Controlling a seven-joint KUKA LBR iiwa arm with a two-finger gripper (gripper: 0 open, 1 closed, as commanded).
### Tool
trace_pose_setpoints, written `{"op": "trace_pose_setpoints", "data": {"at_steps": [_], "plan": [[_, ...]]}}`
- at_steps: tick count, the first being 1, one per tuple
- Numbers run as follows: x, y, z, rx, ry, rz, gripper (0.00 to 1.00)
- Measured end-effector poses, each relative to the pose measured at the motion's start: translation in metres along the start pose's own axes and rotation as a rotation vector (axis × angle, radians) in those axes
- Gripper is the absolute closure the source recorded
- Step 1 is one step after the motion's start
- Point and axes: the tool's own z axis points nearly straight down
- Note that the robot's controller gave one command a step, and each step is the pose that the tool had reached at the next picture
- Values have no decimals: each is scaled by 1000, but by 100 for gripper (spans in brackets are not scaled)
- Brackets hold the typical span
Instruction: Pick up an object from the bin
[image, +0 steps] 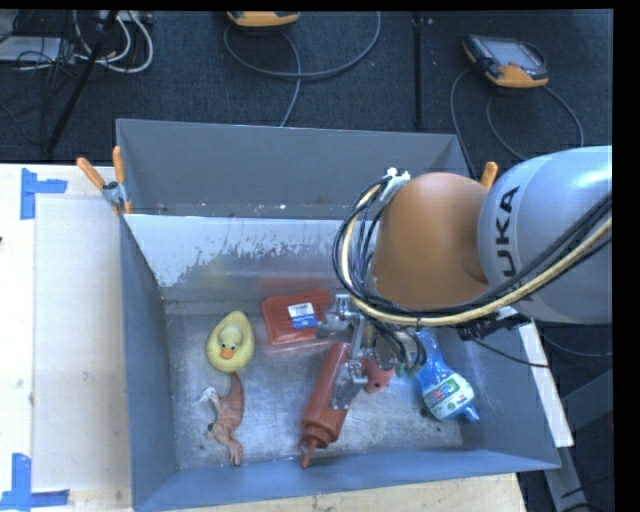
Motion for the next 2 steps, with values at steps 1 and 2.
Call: {"op": "trace_pose_setpoints", "data": {"at_steps": [1, 2], "plan": [[0, 0, 0, 0, 0, 0, 0], [6, -6, 27, 0, -6, -228, 0]]}}
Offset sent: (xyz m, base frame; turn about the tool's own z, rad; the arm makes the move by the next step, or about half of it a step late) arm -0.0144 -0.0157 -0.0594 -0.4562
